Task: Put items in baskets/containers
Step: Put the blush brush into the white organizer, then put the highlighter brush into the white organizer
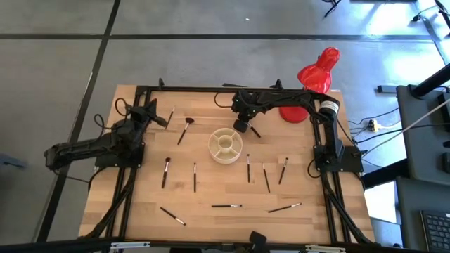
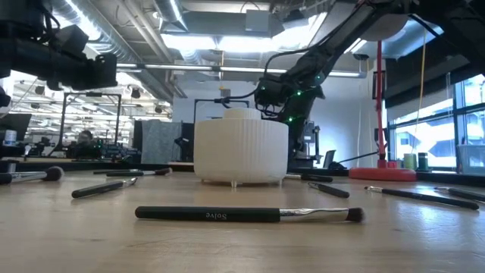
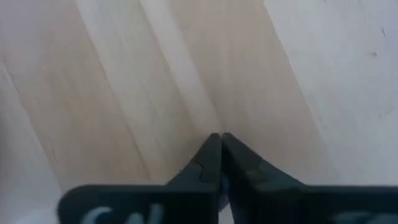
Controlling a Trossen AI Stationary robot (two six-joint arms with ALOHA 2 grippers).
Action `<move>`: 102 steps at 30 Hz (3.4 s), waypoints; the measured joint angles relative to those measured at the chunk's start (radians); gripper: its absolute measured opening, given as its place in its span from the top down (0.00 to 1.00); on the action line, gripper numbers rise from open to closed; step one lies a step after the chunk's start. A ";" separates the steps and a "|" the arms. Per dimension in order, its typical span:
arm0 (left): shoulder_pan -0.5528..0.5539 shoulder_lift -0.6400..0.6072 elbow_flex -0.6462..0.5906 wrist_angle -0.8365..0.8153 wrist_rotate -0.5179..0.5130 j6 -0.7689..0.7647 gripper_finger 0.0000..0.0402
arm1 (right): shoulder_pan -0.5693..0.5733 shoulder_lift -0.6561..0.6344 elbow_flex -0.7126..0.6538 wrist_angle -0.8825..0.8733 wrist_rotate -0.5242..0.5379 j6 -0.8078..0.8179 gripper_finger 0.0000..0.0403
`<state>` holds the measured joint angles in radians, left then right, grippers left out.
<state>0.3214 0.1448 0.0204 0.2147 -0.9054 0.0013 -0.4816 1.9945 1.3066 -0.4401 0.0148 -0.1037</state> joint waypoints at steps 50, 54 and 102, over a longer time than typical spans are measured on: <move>0.355 0.210 -0.012 -0.121 0.775 -0.144 0.91 | 0.413 -0.328 -0.504 1.525 0.287 -0.119 1.00; 0.355 0.210 -0.012 -0.121 0.772 -0.156 0.83 | 0.426 -0.329 -0.551 1.629 0.290 -0.115 1.00; 0.126 1.398 0.601 -0.309 0.562 -0.450 0.73 | 0.354 -0.615 -0.212 0.168 0.289 0.353 0.63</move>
<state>0.4473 1.5426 0.6211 -0.0939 -0.3438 -0.4484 -0.1273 1.3796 1.0950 -0.2721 0.3034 0.2490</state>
